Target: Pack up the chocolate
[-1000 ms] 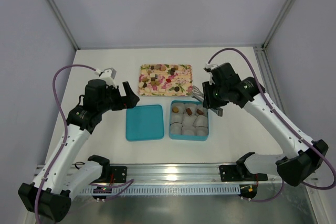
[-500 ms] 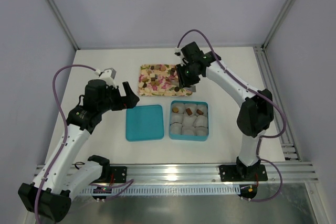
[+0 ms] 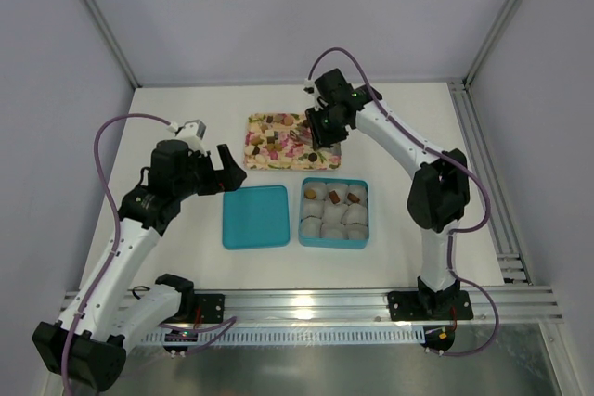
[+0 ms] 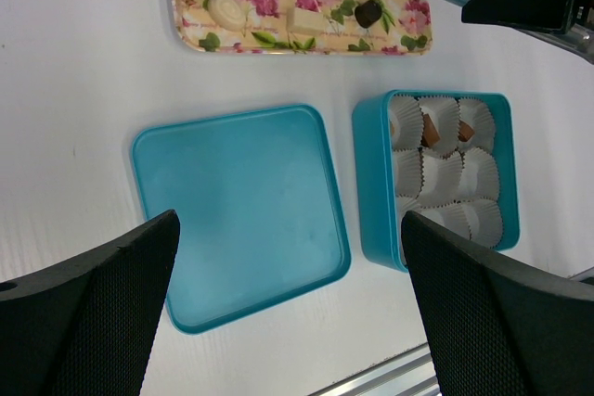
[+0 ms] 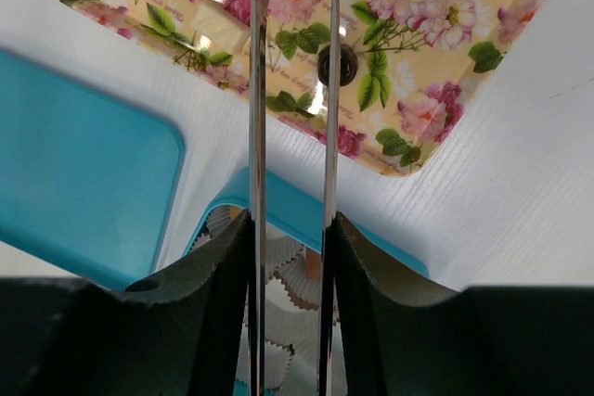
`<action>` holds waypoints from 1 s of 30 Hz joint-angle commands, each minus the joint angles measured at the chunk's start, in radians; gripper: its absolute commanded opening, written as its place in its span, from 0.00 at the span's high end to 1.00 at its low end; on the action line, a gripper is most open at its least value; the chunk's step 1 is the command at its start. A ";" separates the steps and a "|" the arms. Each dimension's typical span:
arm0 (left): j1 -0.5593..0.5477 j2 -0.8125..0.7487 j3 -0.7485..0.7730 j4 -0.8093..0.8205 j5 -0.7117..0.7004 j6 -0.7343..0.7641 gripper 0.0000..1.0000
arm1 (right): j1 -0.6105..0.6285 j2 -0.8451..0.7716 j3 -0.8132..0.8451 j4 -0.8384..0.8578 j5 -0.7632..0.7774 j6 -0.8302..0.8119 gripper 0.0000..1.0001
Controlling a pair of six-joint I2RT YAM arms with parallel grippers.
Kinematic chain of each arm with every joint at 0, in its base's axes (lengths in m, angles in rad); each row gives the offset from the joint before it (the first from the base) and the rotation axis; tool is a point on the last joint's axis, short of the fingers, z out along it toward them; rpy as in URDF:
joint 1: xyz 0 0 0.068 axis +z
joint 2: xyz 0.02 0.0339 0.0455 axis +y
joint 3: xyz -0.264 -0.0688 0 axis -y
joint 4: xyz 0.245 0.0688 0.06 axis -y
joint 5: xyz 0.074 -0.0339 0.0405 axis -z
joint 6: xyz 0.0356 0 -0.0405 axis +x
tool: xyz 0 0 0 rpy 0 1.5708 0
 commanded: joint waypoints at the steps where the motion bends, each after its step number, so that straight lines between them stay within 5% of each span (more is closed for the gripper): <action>1: 0.004 -0.002 0.002 0.017 -0.009 0.005 0.00 | -0.002 0.018 0.038 0.008 0.014 -0.016 0.59; 30: 0.002 -0.003 0.002 0.017 -0.015 0.003 0.00 | -0.002 0.021 0.012 0.002 -0.001 -0.007 0.70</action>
